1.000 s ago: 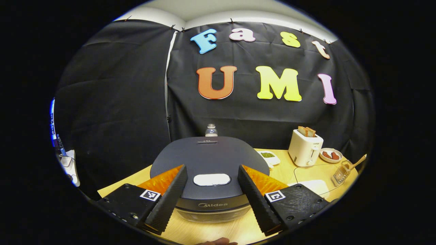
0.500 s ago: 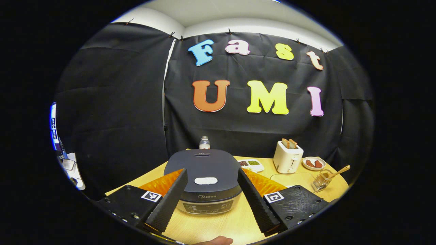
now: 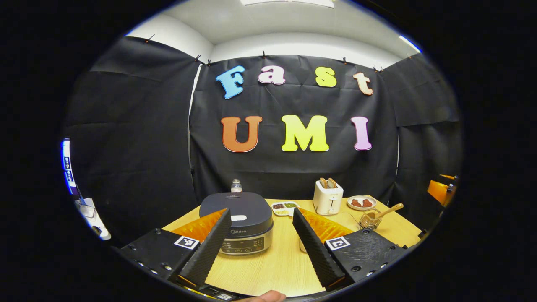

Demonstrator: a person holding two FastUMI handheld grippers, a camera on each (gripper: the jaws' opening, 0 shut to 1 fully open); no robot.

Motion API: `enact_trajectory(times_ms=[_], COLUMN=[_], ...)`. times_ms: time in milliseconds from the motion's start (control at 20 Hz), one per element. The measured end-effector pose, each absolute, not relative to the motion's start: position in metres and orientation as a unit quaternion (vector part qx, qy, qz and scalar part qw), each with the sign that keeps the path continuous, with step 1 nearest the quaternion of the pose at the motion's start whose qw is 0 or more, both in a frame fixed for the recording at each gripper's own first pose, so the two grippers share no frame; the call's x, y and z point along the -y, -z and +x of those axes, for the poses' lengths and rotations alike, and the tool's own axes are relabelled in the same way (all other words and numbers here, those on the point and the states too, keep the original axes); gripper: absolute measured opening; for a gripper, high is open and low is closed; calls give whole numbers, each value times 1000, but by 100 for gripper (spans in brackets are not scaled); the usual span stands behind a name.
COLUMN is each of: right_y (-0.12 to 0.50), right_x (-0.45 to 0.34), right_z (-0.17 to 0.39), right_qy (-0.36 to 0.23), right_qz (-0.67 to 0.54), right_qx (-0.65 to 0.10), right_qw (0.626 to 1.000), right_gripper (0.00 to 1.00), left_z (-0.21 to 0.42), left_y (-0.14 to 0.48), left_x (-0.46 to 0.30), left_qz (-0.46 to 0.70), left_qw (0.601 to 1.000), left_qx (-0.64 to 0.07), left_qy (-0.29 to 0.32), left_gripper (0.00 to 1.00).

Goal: Close the left gripper, press the button to open the rice cooker; take a wooden spoon from the chopstick holder with the right hand, scoop a spoonful of rice and pour it into the rice cooker, then put the wooden spoon back into the chopstick holder.

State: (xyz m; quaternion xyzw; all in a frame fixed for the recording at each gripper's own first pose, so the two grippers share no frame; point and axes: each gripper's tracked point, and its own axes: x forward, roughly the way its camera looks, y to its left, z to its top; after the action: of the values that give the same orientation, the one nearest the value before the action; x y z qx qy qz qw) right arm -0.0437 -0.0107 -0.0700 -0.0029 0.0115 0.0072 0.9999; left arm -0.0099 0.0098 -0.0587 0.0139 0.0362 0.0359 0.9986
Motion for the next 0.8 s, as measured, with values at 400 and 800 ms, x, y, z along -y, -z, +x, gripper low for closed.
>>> enact_trajectory(times_ms=[400, 800], right_y=[69, 67], right_x=[-2, -8], right_z=[-68, -71], right_qy=[-20, -22], right_qz=[-2, 0], right_qx=[4, 7], right_qw=[1000, 1000], right_gripper=[90, 90], left_z=[-51, -60], left_y=[55, 50], left_x=[9, 13], left_qz=[2, 3], left_qw=[1000, 1000], left_qx=[-12, -6], left_qy=[-17, -8], left_gripper=[94, 94])
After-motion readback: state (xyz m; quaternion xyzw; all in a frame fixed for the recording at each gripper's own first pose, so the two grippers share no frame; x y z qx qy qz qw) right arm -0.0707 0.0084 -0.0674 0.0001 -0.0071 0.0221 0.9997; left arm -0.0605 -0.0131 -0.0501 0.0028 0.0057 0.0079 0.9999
